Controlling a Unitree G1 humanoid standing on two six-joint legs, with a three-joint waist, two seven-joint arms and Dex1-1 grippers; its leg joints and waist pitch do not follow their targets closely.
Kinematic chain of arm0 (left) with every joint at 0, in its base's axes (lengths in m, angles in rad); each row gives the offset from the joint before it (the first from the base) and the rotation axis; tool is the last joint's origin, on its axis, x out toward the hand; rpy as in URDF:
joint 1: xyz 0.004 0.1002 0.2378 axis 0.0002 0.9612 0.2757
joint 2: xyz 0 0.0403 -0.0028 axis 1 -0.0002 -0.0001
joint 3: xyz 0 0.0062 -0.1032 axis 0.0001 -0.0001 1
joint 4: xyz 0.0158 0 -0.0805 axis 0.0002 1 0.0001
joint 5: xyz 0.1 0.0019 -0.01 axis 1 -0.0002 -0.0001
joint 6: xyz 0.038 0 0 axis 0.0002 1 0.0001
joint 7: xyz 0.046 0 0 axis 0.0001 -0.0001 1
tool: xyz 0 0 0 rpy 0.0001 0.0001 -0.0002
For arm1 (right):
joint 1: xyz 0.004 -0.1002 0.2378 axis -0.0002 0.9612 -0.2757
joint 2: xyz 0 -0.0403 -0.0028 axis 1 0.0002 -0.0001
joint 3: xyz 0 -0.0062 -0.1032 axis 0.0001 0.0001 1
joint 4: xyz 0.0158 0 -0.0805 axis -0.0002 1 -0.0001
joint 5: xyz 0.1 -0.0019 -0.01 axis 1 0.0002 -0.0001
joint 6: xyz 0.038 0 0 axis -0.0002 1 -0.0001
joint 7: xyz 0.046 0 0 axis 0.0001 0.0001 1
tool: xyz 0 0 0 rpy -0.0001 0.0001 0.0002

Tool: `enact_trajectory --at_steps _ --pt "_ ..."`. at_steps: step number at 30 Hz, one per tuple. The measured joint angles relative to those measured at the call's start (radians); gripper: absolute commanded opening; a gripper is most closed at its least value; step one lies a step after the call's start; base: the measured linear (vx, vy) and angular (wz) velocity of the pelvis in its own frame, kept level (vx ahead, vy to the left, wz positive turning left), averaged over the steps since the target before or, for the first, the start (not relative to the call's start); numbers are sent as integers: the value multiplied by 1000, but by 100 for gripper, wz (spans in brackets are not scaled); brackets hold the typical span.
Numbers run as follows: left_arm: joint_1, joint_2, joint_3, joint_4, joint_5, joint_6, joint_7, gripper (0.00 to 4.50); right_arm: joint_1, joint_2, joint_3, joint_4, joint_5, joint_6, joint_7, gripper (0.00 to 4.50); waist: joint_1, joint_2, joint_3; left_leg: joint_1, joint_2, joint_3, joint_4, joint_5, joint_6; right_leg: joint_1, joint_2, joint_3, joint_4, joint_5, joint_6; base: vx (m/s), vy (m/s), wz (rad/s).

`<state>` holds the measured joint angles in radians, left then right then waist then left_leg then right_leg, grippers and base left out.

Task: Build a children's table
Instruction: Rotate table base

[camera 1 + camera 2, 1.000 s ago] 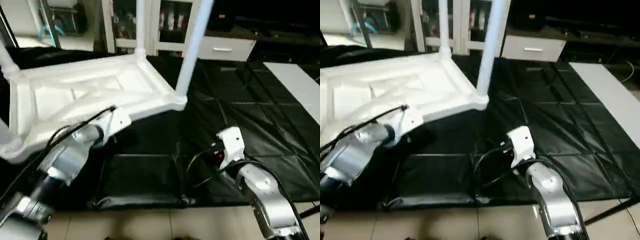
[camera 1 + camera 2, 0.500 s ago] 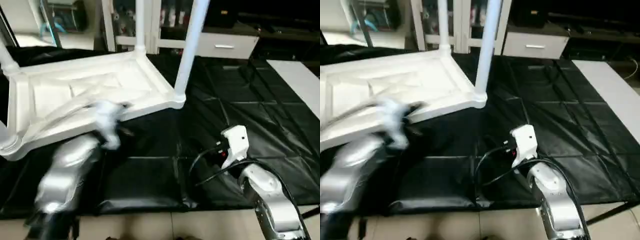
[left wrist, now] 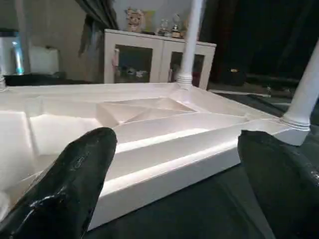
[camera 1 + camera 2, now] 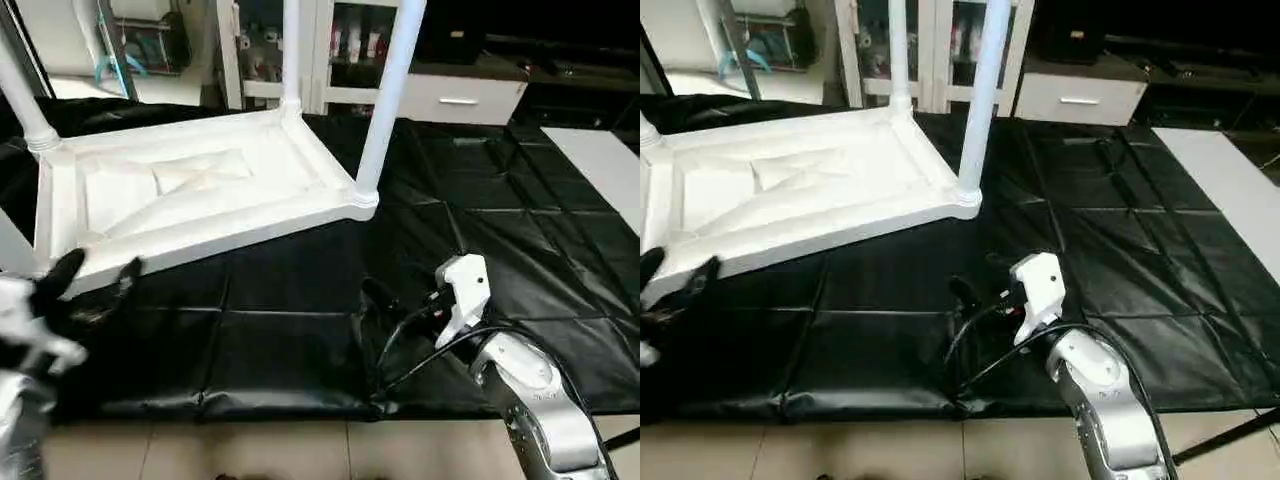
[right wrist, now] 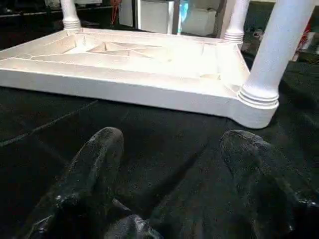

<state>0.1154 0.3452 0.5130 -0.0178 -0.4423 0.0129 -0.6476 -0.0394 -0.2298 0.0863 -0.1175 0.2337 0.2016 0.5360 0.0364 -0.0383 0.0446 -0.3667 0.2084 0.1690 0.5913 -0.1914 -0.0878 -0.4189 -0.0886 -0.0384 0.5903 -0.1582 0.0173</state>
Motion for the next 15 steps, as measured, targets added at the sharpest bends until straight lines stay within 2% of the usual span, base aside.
enact_trajectory --at_steps 6,11,15 --pt "8 90 111 169 -4 -93 -15 443 0 -9 -2 1 1 -12 7 344 -4 -1 -1 1 0 -1 0 0 0 0 1 0 1 0 0 0 0 0" --pt "-28 138 151 251 -4 -121 -11 443 0 -10 -1 1 2 -12 17 344 3 -3 -2 0 0 -1 0 0 0 1 1 0 2 0 0 0 0 0" --pt "-85 184 157 307 -5 -137 -8 443 15 -43 19 -13 50 6 101 344 6 -5 -3 1 0 -1 0 0 0 2 0 0 2 0 0 0 0 0"
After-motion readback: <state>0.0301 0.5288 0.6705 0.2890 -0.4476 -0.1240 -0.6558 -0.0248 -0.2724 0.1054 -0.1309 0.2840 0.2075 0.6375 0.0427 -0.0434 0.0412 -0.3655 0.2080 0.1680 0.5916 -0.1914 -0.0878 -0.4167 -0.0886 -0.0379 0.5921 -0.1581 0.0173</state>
